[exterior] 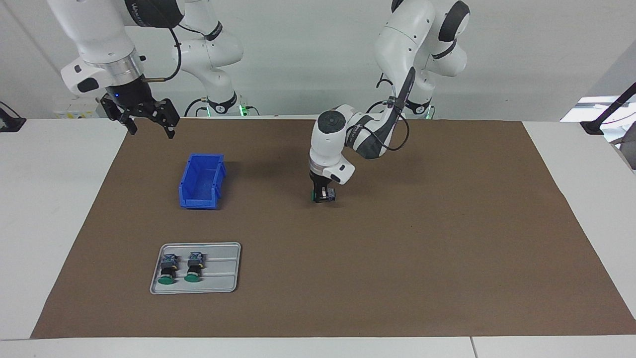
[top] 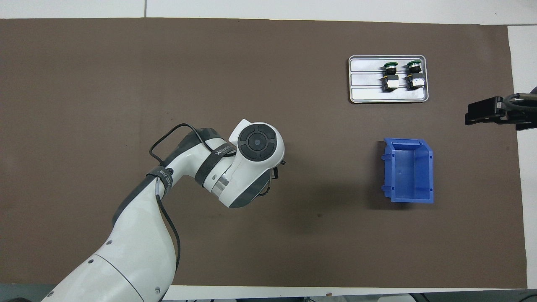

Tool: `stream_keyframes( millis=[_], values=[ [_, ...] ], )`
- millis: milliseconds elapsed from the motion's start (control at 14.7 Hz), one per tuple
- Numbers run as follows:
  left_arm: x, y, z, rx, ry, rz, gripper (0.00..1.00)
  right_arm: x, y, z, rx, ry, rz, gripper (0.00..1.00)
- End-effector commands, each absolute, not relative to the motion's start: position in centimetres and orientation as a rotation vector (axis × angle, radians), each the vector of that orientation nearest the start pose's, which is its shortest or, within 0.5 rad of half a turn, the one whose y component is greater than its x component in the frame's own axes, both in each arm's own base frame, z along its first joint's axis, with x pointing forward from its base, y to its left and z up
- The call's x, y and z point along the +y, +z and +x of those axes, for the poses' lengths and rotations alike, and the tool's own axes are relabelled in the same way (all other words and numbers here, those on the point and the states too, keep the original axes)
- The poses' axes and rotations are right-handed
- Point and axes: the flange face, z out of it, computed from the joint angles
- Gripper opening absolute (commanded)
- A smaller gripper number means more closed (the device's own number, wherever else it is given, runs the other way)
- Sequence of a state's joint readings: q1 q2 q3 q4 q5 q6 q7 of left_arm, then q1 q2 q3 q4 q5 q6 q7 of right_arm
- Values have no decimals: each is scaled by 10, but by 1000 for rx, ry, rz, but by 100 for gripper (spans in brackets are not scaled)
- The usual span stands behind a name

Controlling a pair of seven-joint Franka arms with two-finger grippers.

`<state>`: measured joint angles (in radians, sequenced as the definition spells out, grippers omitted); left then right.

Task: Place and press button with both arms
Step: 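Grasp the green button with the left gripper and lift it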

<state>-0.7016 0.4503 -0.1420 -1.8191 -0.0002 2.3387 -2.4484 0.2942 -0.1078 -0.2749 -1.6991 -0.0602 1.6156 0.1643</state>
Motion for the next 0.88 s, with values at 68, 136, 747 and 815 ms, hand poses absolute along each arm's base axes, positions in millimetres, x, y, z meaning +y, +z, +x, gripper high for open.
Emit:
stream_keyframes(
  millis=[68, 136, 747, 815],
  values=[
    [-483, 322, 449, 2244, -59, 2108, 1, -7, 624, 520, 212, -33, -3158, 99],
    [-482, 336, 456, 2241, -56, 2098, 1, -7, 624, 520, 212, -33, -3158, 99],
    [-401, 442, 513, 2173, -283, 1882, 0, -7, 624, 520, 210, -33, -3158, 99],
    [-398, 443, 513, 2122, -359, 1904, 0, -6, 624, 520, 208, -33, -3158, 99]
  ],
)
